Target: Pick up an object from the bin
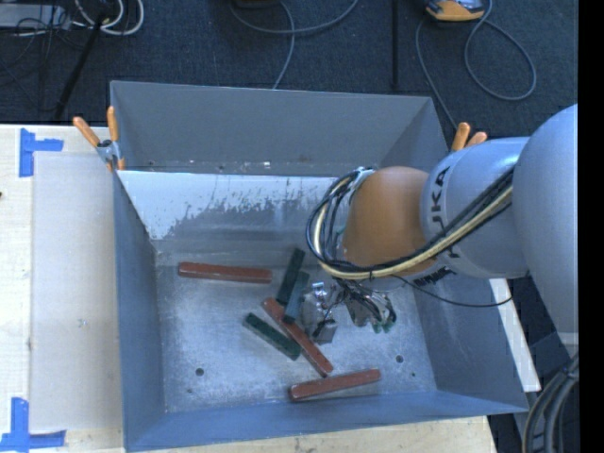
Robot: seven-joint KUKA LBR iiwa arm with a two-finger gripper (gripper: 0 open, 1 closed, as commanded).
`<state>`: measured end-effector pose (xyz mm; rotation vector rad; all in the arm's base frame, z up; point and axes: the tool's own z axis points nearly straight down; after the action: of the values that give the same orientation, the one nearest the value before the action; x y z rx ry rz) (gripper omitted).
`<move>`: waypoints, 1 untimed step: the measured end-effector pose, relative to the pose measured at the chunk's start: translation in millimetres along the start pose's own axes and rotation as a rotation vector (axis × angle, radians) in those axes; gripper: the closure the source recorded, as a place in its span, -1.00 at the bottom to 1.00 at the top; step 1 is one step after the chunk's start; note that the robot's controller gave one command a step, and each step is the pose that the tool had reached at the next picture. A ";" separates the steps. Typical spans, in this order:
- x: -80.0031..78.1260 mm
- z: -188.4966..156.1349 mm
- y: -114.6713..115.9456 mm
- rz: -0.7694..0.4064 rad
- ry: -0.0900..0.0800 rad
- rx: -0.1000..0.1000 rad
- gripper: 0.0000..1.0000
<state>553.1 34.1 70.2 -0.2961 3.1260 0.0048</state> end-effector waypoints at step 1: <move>1.1 0.4 -3.6 0.003 0.002 0.003 -1.00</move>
Offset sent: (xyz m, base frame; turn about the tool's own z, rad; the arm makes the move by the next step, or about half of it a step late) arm 0.0000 0.0000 0.0000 0.0000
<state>552.7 30.4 69.7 -0.2911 3.1280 0.0000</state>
